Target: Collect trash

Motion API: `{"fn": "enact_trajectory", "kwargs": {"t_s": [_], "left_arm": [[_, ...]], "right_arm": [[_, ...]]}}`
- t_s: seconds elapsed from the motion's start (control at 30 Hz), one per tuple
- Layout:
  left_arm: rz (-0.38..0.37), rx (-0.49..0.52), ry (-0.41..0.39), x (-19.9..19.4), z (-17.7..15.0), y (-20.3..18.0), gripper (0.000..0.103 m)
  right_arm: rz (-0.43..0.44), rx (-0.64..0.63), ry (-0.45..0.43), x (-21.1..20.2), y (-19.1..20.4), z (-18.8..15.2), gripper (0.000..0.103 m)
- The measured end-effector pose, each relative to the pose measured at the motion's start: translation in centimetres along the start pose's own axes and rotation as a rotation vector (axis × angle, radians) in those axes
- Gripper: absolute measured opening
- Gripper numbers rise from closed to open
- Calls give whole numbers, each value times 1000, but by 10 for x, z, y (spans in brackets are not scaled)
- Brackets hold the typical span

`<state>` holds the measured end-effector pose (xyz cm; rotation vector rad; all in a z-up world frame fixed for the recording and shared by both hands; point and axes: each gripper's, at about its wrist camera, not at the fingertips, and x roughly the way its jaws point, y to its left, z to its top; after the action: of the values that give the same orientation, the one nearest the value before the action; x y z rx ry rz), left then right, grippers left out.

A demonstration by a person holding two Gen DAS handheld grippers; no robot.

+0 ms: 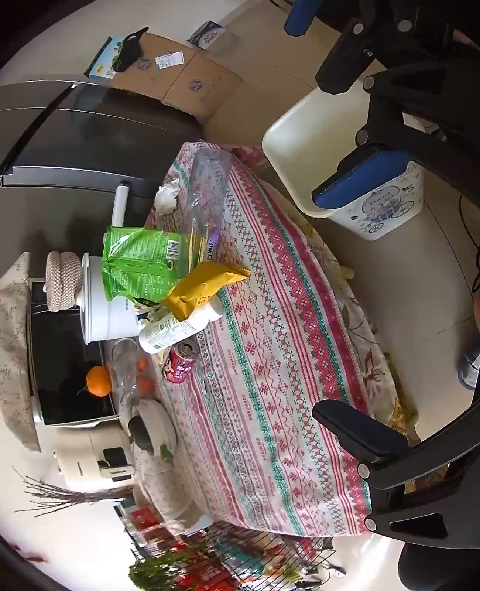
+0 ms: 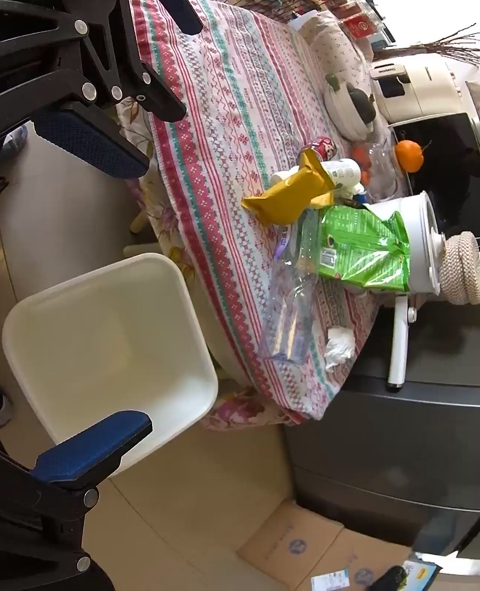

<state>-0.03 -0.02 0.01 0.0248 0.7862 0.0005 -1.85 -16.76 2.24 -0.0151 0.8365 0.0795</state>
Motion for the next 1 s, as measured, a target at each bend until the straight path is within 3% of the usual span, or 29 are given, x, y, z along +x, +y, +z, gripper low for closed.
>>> {"fn": "enact_trajectory", "kwargs": {"t_s": [0.37, 1.0], "left_arm": [[-20, -15, 17, -3, 3, 5, 103], [-32, -11, 31, 6, -2, 0, 103]], "right_arm": [[-42, -14, 19, 9, 4, -3, 103], [-21, -4, 30, 15, 2, -4, 103]]}}
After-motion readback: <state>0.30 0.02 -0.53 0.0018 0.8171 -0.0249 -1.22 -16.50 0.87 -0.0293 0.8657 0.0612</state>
